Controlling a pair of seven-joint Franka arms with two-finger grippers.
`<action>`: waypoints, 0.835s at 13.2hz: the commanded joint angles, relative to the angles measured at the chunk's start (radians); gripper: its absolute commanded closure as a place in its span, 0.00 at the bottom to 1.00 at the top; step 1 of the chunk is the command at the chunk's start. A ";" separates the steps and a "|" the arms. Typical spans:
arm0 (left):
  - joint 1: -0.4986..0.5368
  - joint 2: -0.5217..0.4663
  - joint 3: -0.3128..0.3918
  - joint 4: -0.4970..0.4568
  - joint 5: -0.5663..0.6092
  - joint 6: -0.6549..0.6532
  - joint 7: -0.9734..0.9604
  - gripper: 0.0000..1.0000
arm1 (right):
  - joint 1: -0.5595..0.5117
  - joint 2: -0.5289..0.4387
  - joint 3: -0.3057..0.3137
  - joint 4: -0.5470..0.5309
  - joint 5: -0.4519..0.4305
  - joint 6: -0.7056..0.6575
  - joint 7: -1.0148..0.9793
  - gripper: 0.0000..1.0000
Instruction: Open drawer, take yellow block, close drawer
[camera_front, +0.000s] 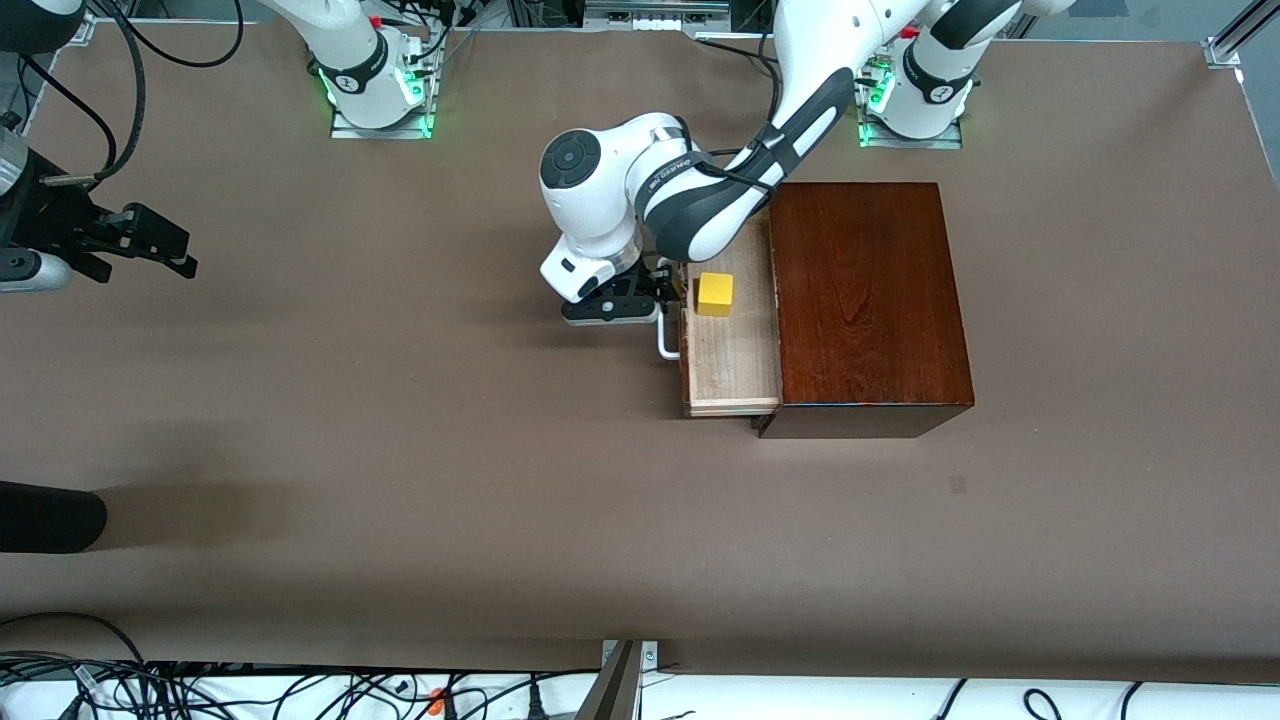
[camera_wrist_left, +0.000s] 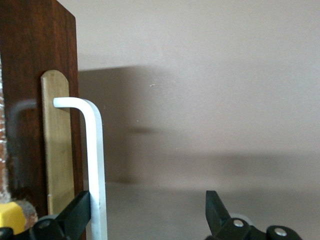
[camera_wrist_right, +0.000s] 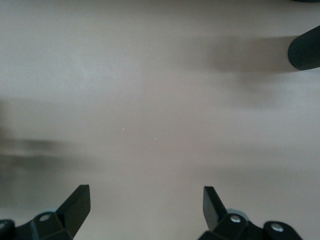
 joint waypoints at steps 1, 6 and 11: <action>-0.029 0.043 -0.001 0.088 -0.018 0.031 -0.011 0.00 | 0.000 0.003 -0.001 0.015 -0.003 -0.014 -0.002 0.00; 0.062 -0.058 -0.023 0.083 -0.096 -0.063 0.052 0.00 | 0.000 0.007 -0.002 0.015 -0.003 -0.009 -0.002 0.00; 0.352 -0.350 -0.043 -0.016 -0.317 -0.270 0.337 0.00 | -0.011 0.027 -0.002 0.015 -0.018 0.000 -0.005 0.00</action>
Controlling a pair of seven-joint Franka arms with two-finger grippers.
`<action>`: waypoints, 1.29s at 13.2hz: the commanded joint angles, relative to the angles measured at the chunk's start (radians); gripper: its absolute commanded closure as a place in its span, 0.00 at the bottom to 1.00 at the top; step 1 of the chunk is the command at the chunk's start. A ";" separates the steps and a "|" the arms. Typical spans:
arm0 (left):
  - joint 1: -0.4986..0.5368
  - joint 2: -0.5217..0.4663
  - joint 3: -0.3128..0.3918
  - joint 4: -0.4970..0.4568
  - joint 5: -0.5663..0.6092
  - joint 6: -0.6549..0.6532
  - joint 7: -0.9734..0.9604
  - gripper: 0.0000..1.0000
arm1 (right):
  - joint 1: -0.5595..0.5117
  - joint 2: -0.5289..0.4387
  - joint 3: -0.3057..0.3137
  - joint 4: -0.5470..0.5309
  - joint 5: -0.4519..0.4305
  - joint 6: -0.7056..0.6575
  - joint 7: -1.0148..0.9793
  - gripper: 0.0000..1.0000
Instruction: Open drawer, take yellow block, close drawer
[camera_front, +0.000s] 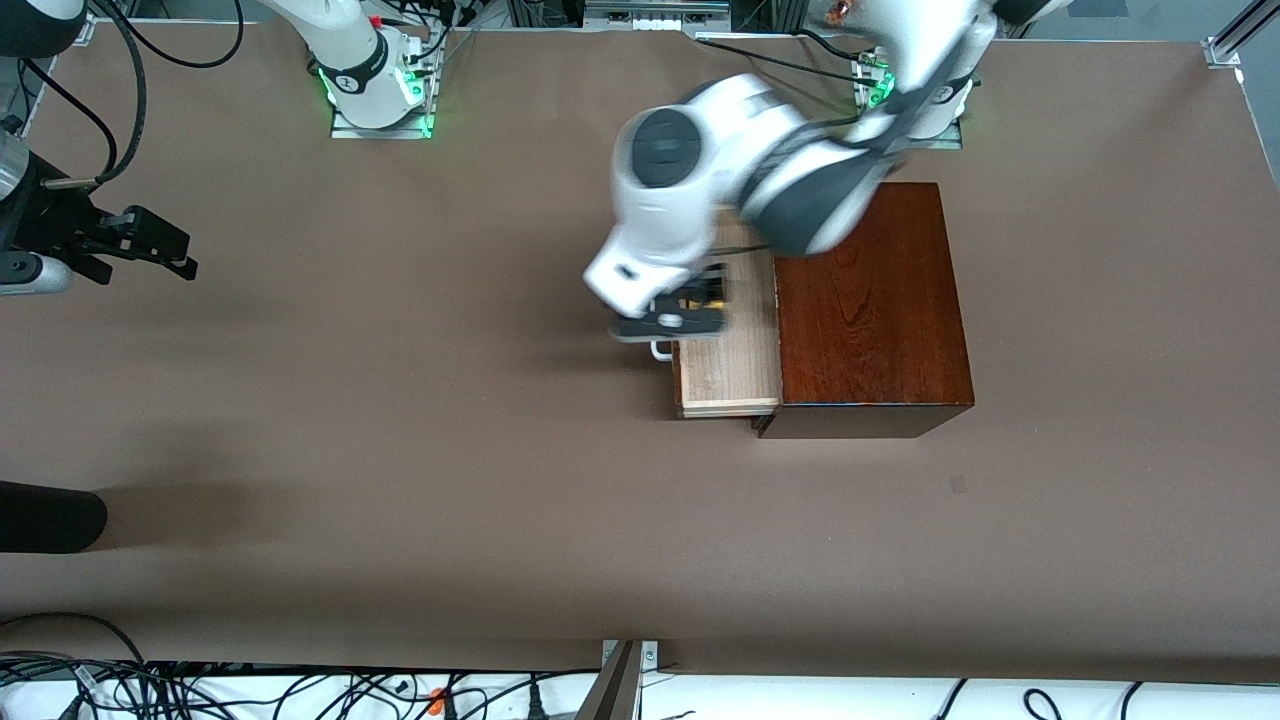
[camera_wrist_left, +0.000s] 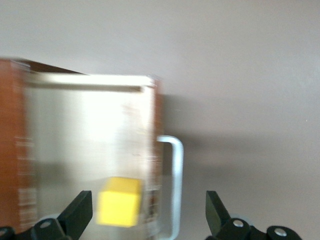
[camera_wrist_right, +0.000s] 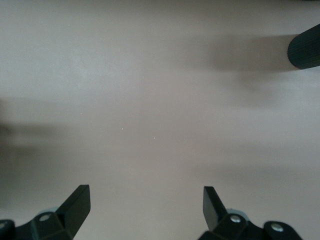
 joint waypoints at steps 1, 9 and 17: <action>0.172 -0.183 -0.019 -0.115 -0.079 -0.103 0.143 0.00 | -0.011 0.017 0.001 0.015 -0.010 0.016 -0.008 0.00; 0.512 -0.332 -0.010 -0.131 -0.137 -0.246 0.454 0.00 | 0.079 0.032 0.061 0.033 -0.001 0.039 -0.011 0.00; 0.286 -0.561 0.444 -0.397 -0.207 -0.143 0.770 0.00 | 0.308 0.110 0.200 0.036 0.018 -0.010 0.001 0.00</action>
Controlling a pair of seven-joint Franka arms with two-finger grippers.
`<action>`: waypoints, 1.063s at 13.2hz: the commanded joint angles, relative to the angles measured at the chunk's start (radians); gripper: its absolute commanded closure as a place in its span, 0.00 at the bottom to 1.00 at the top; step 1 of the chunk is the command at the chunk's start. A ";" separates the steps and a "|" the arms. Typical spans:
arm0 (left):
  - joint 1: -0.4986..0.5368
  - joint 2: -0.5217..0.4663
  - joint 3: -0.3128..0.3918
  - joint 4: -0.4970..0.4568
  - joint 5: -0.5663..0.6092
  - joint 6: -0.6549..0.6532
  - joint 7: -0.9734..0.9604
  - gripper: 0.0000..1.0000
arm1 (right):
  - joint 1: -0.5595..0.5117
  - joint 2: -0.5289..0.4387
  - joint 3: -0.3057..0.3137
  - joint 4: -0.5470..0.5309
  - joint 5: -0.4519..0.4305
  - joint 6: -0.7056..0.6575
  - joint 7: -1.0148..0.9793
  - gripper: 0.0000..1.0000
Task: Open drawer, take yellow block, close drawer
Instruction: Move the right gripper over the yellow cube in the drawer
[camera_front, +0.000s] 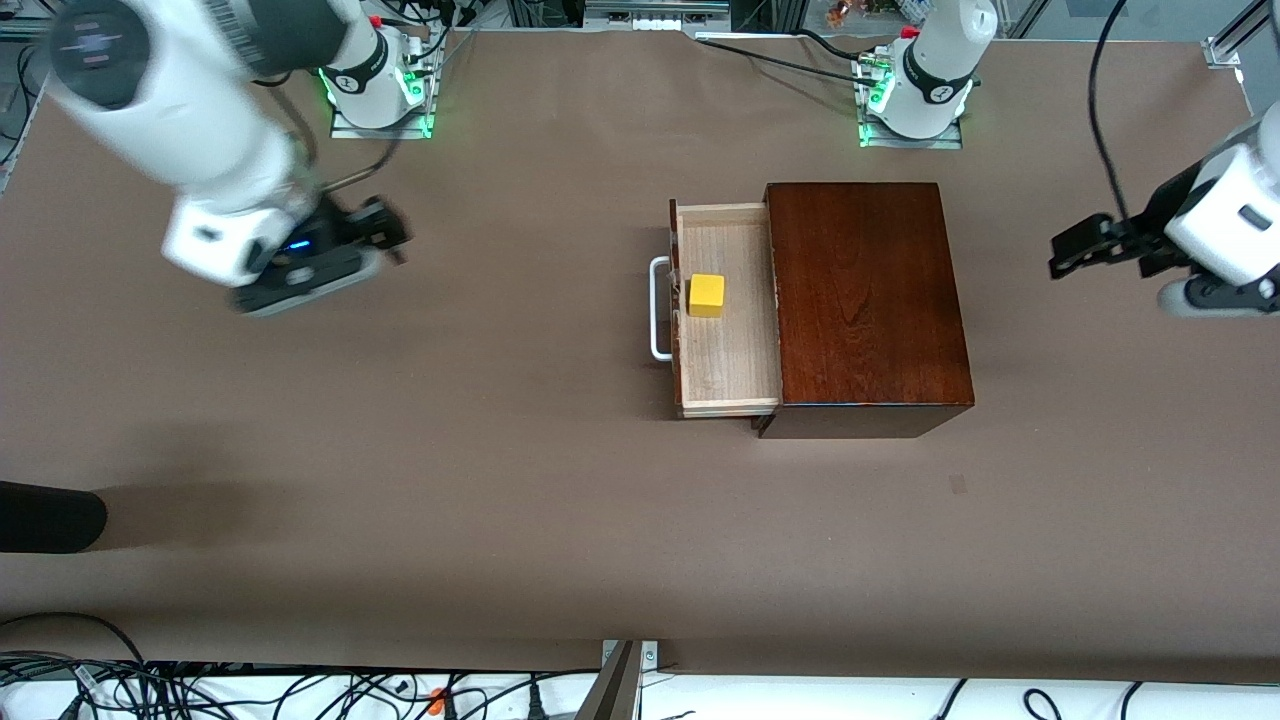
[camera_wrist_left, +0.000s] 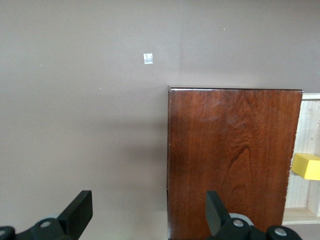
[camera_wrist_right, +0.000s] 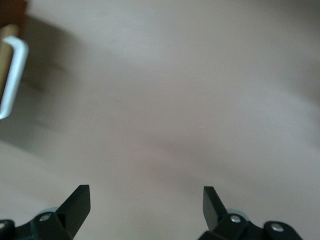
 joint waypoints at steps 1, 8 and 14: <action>-0.018 -0.086 0.027 -0.137 -0.020 0.084 0.037 0.00 | 0.088 0.041 0.038 0.019 0.011 0.000 0.001 0.00; -0.009 -0.085 0.024 -0.122 -0.020 0.075 0.152 0.00 | 0.297 0.304 0.057 0.230 -0.002 0.140 -0.019 0.00; -0.011 -0.085 0.019 -0.114 -0.022 0.072 0.147 0.00 | 0.375 0.541 0.057 0.491 -0.006 0.149 -0.318 0.00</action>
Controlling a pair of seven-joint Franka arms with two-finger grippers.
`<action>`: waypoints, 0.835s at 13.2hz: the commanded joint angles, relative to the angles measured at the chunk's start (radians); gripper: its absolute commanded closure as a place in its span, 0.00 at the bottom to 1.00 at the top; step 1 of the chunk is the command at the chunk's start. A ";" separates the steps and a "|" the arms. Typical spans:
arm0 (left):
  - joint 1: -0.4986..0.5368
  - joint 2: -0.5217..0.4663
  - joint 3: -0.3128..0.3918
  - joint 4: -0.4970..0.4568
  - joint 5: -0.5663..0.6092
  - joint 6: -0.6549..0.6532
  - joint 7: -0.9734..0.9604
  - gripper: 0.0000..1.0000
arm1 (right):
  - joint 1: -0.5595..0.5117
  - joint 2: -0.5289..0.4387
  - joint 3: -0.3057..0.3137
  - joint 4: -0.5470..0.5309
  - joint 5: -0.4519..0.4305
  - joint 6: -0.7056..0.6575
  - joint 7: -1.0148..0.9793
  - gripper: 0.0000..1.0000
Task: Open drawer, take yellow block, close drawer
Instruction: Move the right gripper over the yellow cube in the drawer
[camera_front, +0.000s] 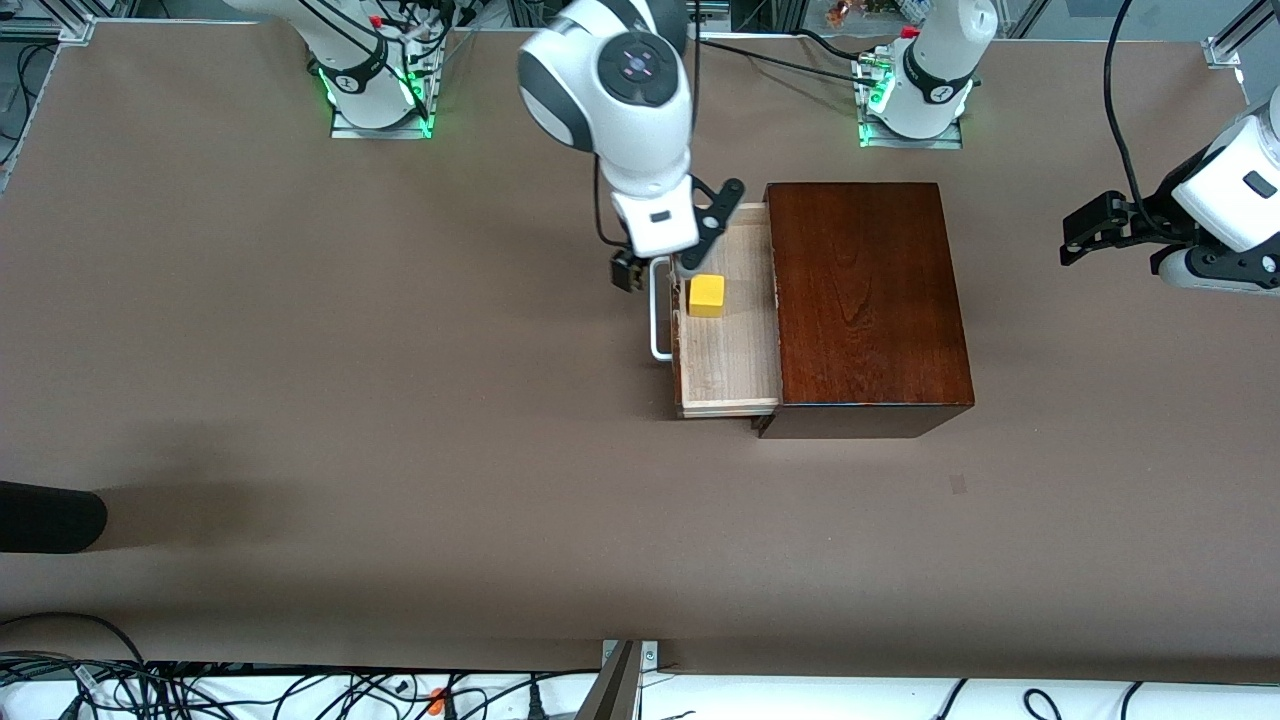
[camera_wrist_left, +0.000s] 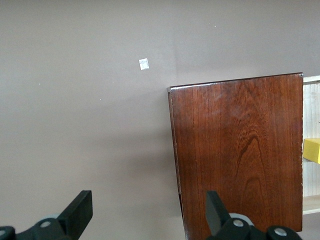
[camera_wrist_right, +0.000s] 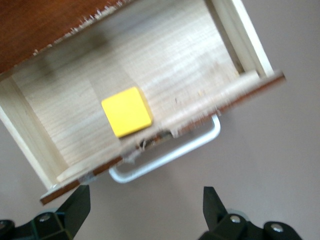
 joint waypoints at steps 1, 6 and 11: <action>-0.003 -0.027 0.003 -0.020 -0.022 0.009 0.023 0.00 | 0.038 0.072 -0.007 0.101 -0.005 -0.005 -0.102 0.00; -0.003 -0.027 0.002 -0.022 -0.036 0.009 0.021 0.00 | 0.087 0.124 -0.009 0.101 -0.006 0.073 -0.143 0.00; -0.001 -0.027 0.011 -0.023 -0.036 0.010 0.024 0.00 | 0.095 0.163 -0.009 0.101 -0.008 0.116 -0.232 0.00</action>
